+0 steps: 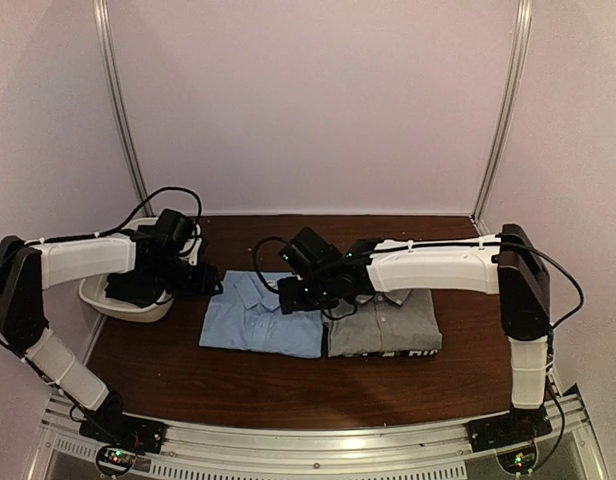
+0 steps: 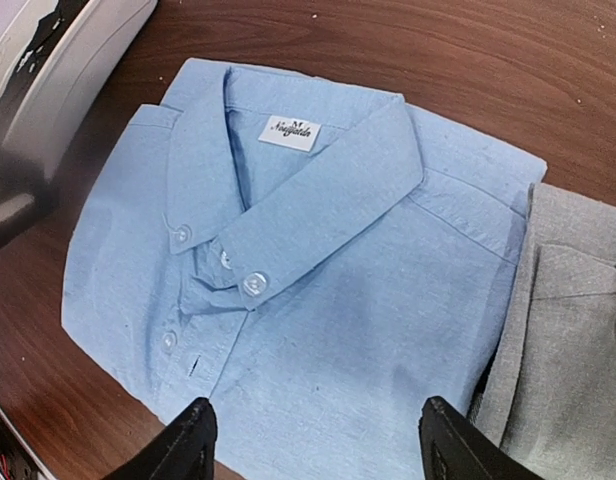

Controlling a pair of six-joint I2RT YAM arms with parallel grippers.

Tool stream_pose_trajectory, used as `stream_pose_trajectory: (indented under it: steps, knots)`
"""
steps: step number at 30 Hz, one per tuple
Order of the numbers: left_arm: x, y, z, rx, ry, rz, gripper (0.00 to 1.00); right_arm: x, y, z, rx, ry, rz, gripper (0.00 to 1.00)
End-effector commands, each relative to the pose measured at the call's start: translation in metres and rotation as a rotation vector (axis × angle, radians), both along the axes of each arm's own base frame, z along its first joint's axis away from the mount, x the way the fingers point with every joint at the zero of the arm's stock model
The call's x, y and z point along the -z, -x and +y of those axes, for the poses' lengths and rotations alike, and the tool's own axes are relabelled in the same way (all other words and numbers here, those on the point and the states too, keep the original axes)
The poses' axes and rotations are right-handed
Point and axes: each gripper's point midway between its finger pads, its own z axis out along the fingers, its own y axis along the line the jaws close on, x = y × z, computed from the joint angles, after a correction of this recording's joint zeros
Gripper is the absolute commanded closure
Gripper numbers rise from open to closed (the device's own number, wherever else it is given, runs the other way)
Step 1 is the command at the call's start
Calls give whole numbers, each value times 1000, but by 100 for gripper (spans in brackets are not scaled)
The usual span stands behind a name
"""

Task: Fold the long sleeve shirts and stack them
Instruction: Move the square-folded shirt to the center of the board.

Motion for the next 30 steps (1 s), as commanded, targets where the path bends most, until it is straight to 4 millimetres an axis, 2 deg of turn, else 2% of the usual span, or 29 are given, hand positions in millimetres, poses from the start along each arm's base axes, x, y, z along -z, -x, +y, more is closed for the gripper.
stream_pose_trajectory:
  steps: [1,10,15,20,23,26,30]
  knots:
    - [21,-4,6,-56,-7,15,31,19,-2,-3,-25,-32,37,29]
    - [53,4,6,-63,-11,79,37,39,-2,-18,-34,-86,86,29]
    - [67,5,2,-57,1,109,44,46,-2,-21,-38,-89,98,29]
    - [79,8,0,-58,7,140,60,48,-2,-19,-42,-103,101,29]
    - [83,10,3,-65,-5,152,80,48,-3,-18,-43,-106,103,29]
    - [84,11,13,-99,-54,155,99,49,-3,-18,-43,-105,104,29]
    - [82,11,31,-147,-140,135,100,51,-4,-18,-43,-103,106,29]
